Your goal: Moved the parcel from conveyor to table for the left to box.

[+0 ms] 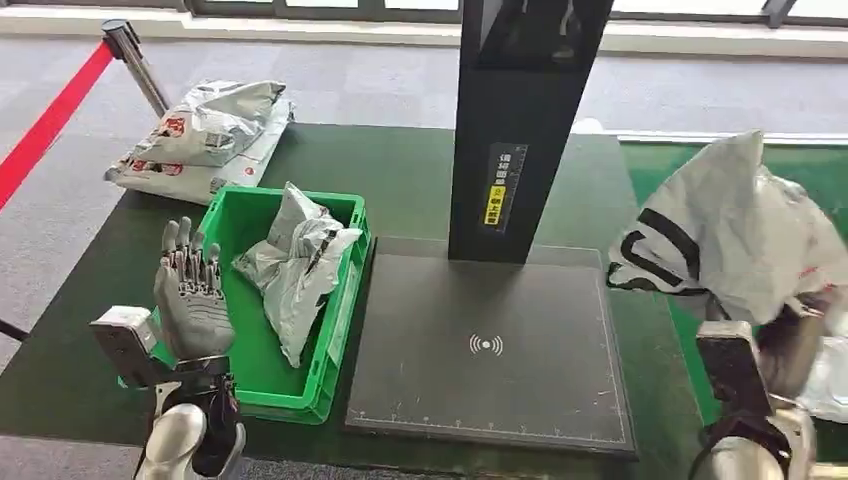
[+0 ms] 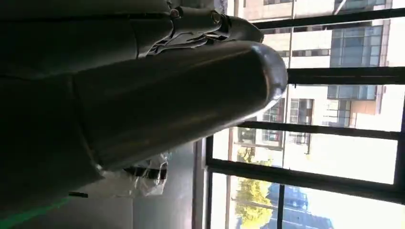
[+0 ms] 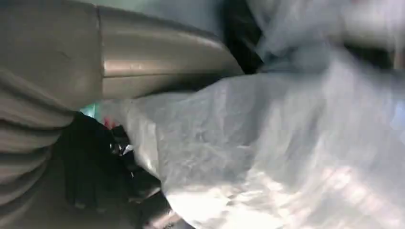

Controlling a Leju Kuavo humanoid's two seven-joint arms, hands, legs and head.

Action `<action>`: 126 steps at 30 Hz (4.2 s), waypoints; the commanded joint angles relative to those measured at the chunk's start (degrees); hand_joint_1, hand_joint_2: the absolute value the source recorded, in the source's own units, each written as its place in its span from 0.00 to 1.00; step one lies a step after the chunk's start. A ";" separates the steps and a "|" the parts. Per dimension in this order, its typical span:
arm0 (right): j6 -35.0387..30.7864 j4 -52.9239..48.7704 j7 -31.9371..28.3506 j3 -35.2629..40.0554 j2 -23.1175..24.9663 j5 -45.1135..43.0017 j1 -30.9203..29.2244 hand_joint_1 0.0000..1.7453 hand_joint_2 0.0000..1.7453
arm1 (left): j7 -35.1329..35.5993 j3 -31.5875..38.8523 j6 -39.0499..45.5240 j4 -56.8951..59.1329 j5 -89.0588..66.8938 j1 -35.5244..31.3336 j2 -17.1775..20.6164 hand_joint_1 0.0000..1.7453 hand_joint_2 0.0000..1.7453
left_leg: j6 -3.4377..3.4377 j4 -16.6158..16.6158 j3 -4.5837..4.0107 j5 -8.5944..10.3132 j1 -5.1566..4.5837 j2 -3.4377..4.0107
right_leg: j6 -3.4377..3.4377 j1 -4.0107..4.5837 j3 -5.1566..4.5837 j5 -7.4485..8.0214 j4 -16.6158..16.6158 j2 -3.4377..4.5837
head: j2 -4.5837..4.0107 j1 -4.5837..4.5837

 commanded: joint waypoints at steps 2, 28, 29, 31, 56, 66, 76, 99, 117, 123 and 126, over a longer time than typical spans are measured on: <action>3.29 15.71 0.41 16.09 7.39 -8.00 -7.83 0.00 1.00 | 1.02 -2.57 -0.40 6.04 -0.46 -4.70 -2.80 0.00 0.00 | -0.05 -0.18 0.55 0.23 0.02 0.07 | -0.09 -0.01 -0.06 0.16 -0.12 0.19 | 0.00 -0.02; 11.23 6.48 1.80 14.42 6.08 -14.16 -2.69 0.00 0.00 | 1.40 -1.02 -1.04 5.08 -2.92 -2.95 -2.45 0.00 0.00 | -0.07 -0.10 0.33 0.37 0.02 -0.69 | -0.03 0.01 0.02 0.06 -0.07 -0.44 | 0.00 -0.02; 11.23 6.48 1.80 14.42 6.08 -14.16 -2.69 0.00 0.00 | 1.40 -1.02 -1.04 5.08 -2.92 -2.95 -2.45 0.00 0.00 | -0.07 -0.04 0.25 0.37 0.00 -0.67 | -0.03 -0.01 -0.06 0.06 -0.01 -0.45 | 0.00 0.00; 10.10 6.28 4.31 15.45 5.26 -10.82 -2.85 0.00 0.00 | 1.66 -1.00 -0.74 4.64 -3.30 -2.80 -2.45 0.00 0.00 | -0.06 -0.05 0.28 0.36 -0.01 -0.65 | -0.03 -0.01 -0.04 0.06 -0.01 -0.42 | 0.00 0.00; 15.23 6.18 7.27 19.00 2.81 -5.05 -2.05 0.00 0.00 | 8.23 -1.98 1.97 3.78 -2.72 -2.45 -1.97 0.00 0.00 | -0.06 -0.05 0.28 0.36 0.02 -0.65 | -0.02 0.02 -0.01 0.07 -0.04 -0.42 | 0.00 0.00; 20.92 7.30 2.71 22.44 3.23 -8.66 -2.42 0.00 0.00 | 6.78 -5.01 3.19 4.74 -6.19 -4.39 -2.67 0.00 0.00 | -0.06 -0.03 0.25 0.38 0.02 -0.74 | -0.02 0.02 -0.04 0.06 -0.02 -0.50 | 0.00 0.00; 23.87 5.31 2.78 22.85 2.30 -12.62 -3.75 0.00 0.00 | 8.60 -12.69 0.50 7.02 -17.02 -6.89 -0.47 0.00 0.00 | -0.05 -0.01 0.22 0.39 0.00 -0.72 | -0.02 -0.05 -0.08 0.06 0.01 -0.50 | 0.00 0.00; 9.74 -15.97 -17.42 17.94 5.56 -20.05 -0.56 0.00 0.00 | 10.33 -21.21 -4.40 12.79 -43.97 -15.20 0.60 0.00 1.00 | -0.06 0.04 0.13 0.41 -0.04 -0.94 | -0.04 -0.06 -0.14 0.00 0.09 -0.69 | 0.00 -0.02; 9.04 -24.02 -21.47 15.92 7.11 -17.60 0.77 0.00 0.00 | 10.65 -37.99 -16.50 54.53 -70.62 -35.63 -5.73 0.00 1.00 | -0.04 0.05 0.26 0.39 -0.08 -0.65 | 0.04 -0.10 -0.10 0.12 0.05 -0.44 | 0.00 0.00; 9.74 -24.56 -21.28 15.60 7.96 -16.14 2.05 0.00 0.00 | 9.56 -38.76 -19.68 58.20 -69.54 -36.90 -7.11 0.00 1.00 | -0.03 0.04 0.28 0.39 -0.02 -0.69 | 0.03 -0.03 -0.03 0.13 -0.01 -0.43 | 0.00 0.00; 10.31 -24.69 -21.32 16.02 8.07 -15.29 2.25 0.00 0.00 | 9.23 -40.13 -21.96 61.90 -69.35 -38.13 -7.96 0.00 1.00 | -0.03 -0.02 0.31 0.42 -0.03 -0.76 | 0.03 -0.04 0.02 0.15 -0.07 -0.46 | 0.00 0.00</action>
